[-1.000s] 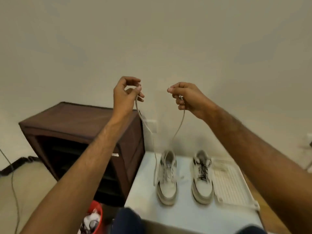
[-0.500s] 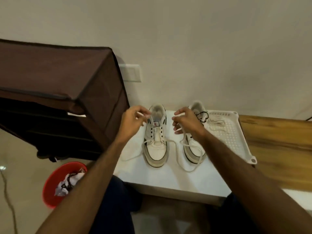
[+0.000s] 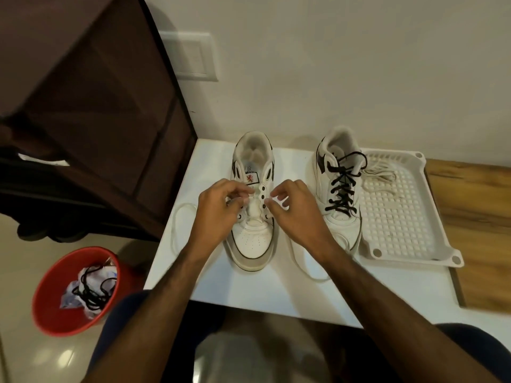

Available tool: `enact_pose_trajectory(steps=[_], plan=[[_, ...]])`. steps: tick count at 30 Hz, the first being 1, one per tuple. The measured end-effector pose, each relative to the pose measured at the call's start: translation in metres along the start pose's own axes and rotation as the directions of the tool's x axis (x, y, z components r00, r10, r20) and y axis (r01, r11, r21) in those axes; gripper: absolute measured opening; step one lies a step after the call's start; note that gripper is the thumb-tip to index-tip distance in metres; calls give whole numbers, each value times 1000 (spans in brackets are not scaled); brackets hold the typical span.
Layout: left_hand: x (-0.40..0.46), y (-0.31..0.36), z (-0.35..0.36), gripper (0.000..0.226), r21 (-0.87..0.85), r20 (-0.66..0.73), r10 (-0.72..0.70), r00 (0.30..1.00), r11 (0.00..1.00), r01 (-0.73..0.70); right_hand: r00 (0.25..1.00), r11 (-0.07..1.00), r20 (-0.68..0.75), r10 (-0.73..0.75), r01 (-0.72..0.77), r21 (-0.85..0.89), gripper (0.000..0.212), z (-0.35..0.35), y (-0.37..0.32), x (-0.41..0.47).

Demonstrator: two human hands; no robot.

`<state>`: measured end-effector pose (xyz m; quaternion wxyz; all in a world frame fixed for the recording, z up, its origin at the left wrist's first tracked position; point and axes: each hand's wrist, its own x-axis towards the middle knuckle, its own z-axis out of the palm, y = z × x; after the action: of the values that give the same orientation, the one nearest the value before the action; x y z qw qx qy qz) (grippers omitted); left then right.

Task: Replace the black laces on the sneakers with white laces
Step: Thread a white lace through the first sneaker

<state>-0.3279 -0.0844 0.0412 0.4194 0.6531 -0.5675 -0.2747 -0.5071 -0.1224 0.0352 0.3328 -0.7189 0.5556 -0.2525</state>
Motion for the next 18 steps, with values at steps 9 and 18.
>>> enact_pose_trajectory(steps=[9, 18], plan=[[-1, -4, 8, 31, -52, 38, -47, 998, 997, 49, 986, 987, 47, 159, -161, 31, 44, 8, -11, -3], [-3, -2, 14, 29, -14, 13, -62, 998, 998, 62, 985, 977, -24, 171, -167, 130, 13, 10, -8, -14]])
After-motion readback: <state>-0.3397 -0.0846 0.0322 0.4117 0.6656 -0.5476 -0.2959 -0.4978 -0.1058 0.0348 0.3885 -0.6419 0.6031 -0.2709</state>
